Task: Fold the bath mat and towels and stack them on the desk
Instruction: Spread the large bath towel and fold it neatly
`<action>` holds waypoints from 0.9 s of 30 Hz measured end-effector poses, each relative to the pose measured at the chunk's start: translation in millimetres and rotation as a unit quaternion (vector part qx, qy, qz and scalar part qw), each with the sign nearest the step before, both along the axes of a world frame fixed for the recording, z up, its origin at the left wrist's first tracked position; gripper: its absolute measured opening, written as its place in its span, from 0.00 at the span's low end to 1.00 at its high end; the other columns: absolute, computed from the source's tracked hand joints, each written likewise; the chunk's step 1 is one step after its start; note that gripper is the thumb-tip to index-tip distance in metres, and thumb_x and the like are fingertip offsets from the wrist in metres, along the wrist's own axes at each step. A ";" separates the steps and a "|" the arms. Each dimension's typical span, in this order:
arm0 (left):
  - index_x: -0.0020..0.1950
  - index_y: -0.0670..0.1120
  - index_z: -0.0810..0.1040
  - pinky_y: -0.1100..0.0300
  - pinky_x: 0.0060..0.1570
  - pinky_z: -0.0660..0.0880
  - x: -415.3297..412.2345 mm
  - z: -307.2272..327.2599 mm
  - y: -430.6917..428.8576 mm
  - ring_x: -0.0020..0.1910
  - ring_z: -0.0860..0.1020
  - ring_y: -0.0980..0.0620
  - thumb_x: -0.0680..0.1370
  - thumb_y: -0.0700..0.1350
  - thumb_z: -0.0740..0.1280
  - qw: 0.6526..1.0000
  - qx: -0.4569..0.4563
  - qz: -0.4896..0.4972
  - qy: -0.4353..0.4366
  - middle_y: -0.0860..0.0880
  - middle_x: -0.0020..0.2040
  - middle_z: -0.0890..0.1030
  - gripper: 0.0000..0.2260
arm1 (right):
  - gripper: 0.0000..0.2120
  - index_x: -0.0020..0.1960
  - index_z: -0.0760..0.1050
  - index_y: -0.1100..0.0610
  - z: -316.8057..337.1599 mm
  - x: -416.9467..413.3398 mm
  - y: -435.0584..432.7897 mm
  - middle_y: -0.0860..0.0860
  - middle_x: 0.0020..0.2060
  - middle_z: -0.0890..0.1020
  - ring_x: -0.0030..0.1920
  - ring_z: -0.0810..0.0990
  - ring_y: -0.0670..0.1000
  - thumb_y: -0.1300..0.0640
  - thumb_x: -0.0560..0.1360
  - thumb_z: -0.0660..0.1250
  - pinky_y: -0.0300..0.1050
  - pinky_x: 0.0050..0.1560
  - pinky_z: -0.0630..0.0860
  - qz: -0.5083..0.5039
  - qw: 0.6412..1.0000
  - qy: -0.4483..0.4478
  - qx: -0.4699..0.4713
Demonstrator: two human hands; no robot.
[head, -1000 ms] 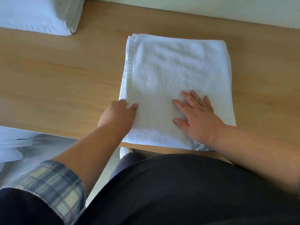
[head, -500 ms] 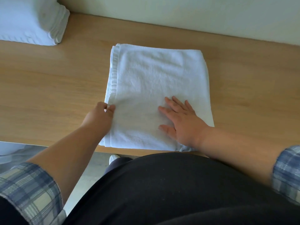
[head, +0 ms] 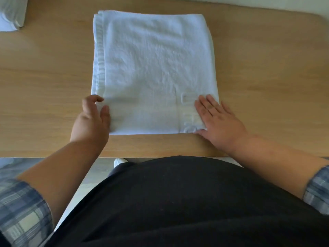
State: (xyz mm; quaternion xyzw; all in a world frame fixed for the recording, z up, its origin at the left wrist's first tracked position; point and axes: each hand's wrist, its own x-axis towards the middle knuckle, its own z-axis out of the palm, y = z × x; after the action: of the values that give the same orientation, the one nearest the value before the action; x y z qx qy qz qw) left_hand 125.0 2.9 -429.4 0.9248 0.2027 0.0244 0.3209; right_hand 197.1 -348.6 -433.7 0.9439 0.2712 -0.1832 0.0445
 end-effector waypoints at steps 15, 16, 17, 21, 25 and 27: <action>0.64 0.40 0.72 0.35 0.66 0.64 37.4 26.4 -7.3 0.61 0.64 0.39 0.75 0.31 0.57 0.974 0.190 -0.121 -0.025 0.42 0.63 0.68 0.18 | 0.20 0.66 0.75 0.54 37.9 82.7 40.9 0.51 0.64 0.75 0.66 0.73 0.53 0.44 0.79 0.64 0.49 0.69 0.67 -0.270 0.900 -0.047 0.339; 0.62 0.38 0.74 0.34 0.66 0.65 45.8 27.8 -11.6 0.63 0.64 0.39 0.75 0.30 0.62 0.953 0.222 -0.194 -0.068 0.43 0.65 0.68 0.16 | 0.20 0.68 0.74 0.54 39.4 109.8 49.9 0.52 0.65 0.75 0.65 0.74 0.53 0.47 0.79 0.65 0.48 0.68 0.69 -0.325 0.872 -0.045 0.363; 0.61 0.38 0.76 0.36 0.65 0.67 56.3 27.6 -16.5 0.65 0.65 0.40 0.74 0.31 0.67 0.935 0.224 -0.263 -0.080 0.44 0.66 0.68 0.16 | 0.21 0.69 0.72 0.54 40.1 138.6 58.0 0.53 0.67 0.74 0.64 0.75 0.53 0.47 0.79 0.64 0.48 0.66 0.70 -0.375 0.846 -0.030 0.378; 0.73 0.54 0.69 0.52 0.75 0.51 75.6 14.1 -24.7 0.78 0.54 0.50 0.81 0.51 0.57 0.941 0.130 -0.304 0.067 0.49 0.78 0.59 0.20 | 0.23 0.71 0.67 0.57 35.9 237.7 69.8 0.56 0.67 0.75 0.62 0.75 0.57 0.48 0.80 0.61 0.44 0.58 0.72 -0.477 0.815 0.011 0.329; 0.74 0.55 0.68 0.52 0.77 0.48 70.0 -2.3 -22.6 0.79 0.53 0.51 0.80 0.56 0.49 0.942 0.140 -0.302 0.043 0.49 0.78 0.60 0.23 | 0.22 0.53 0.79 0.57 18.8 273.5 62.4 0.54 0.50 0.82 0.44 0.80 0.55 0.40 0.77 0.61 0.44 0.48 0.75 -0.484 0.836 0.041 0.255; 0.73 0.56 0.67 0.53 0.77 0.46 68.9 -4.0 -22.7 0.79 0.53 0.51 0.80 0.55 0.50 0.941 0.147 -0.301 0.045 0.49 0.78 0.60 0.22 | 0.23 0.55 0.79 0.56 13.8 278.1 56.0 0.53 0.50 0.83 0.45 0.81 0.55 0.38 0.73 0.65 0.47 0.53 0.79 -0.505 0.809 0.075 0.290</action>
State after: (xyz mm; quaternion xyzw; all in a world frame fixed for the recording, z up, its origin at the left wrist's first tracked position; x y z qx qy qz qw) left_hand 193.9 -19.8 -433.5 0.9798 -0.0766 -0.0850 0.1642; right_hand 475.2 -292.6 -419.8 0.9001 -0.2011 -0.1629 -0.3504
